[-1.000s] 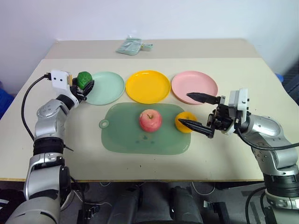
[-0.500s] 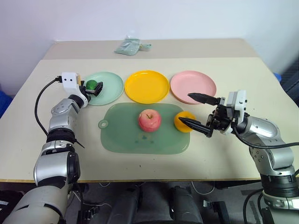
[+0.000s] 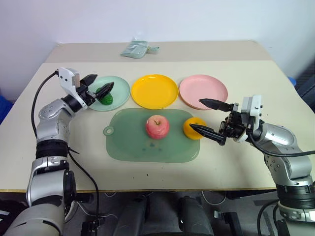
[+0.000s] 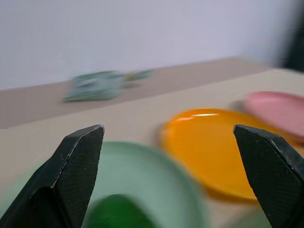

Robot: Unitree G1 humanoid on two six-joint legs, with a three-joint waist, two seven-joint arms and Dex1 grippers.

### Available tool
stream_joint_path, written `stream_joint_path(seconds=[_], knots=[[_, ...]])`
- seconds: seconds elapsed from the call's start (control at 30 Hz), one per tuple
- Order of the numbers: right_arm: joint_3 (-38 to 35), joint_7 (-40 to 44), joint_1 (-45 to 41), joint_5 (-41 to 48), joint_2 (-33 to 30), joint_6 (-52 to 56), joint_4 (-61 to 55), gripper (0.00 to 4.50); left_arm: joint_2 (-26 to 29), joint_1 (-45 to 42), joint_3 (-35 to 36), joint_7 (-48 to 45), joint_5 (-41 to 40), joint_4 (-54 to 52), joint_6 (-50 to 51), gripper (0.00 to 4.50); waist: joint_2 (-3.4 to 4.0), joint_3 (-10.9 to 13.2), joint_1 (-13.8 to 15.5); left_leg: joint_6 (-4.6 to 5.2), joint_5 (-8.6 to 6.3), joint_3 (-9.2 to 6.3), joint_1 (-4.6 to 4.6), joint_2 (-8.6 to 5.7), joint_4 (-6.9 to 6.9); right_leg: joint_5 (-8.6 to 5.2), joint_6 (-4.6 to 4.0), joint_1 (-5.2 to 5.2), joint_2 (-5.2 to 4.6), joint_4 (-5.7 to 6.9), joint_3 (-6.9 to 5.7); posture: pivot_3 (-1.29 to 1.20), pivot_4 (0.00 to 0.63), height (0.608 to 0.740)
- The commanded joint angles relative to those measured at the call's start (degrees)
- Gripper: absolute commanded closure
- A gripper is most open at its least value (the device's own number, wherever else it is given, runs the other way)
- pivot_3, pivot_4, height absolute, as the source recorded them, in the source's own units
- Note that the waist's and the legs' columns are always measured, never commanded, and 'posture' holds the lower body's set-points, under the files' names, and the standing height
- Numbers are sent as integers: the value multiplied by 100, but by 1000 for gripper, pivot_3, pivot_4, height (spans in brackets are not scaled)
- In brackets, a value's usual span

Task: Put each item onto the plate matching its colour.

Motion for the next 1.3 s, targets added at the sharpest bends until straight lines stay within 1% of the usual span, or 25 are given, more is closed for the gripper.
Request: stream_joint_path(seconds=[0.03,0.13,0.33,0.4,0.53,0.6,0.7,0.83,1.0,1.1,1.3], knots=[[-65,-27,-62,39,-35,-55,-194,0,175,177,-85,-601,-425,-793,607,56,0,0,8,0,0,-1,0,1,0,1,-2,0,1,0,0,0,150,740],[-50,-69,-74,31,-17,-36,-198,0,299,398,-196,-1059,-543,-1181,823,56,0,0,11,0,0,-2,0,3,1,2,-4,0,2,0,0,0,150,740],[52,-301,-179,-40,70,15,-237,0,534,736,-211,-1910,-898,-1595,1159,56,1,0,-1,-1,0,1,0,5,-4,1,-7,-4,1,-3,3,0,150,740],[219,-427,-257,-56,190,88,-310,0,655,796,-241,-2098,-907,-1585,1244,56,1,0,-7,-1,0,1,0,6,-7,0,-7,-8,2,-3,4,0,150,740],[752,-803,-526,-469,485,179,-360,0,886,905,-308,-2496,-840,-1508,1226,56,3,0,-3,-2,-1,0,0,11,-8,-4,-19,-10,7,-2,5,0,150,740],[907,-1003,-715,-561,607,334,-356,0,931,918,-303,-2559,-774,-1464,1098,56,4,1,2,-2,-1,1,0,11,-8,-7,-27,-10,7,-3,7,0,150,740],[989,-1185,-940,-447,773,594,-408,0,957,928,-273,-2579,-710,-1387,969,56,4,1,21,-2,-1,1,-2,9,-9,-7,-28,-11,6,-6,9,0,150,740],[961,-1071,-988,-463,751,529,-290,0,915,956,-222,-2543,-705,-1328,816,56,4,1,29,-2,-1,-1,-2,8,-14,-6,-24,-10,6,-10,8,0,150,740],[797,-791,-958,-527,525,299,-108,0,638,1156,-273,-2326,-773,-1577,755,56,4,1,15,-2,-1,1,-1,7,-22,2,-11,-12,4,-13,9,0,150,740],[979,-822,-931,-607,431,549,-255,0,570,1220,-265,-2315,-845,-1673,833,56,4,1,1,-1,-1,1,-1,8,-23,2,-11,-15,6,-12,9,0,150,740],[1533,-1364,-1225,-843,693,1269,-531,0,704,1171,-210,-2497,-823,-1543,706,56,4,1,-6,-2,-1,1,-1,12,-23,-5,-26,-20,9,-7,12,0,150,740]])
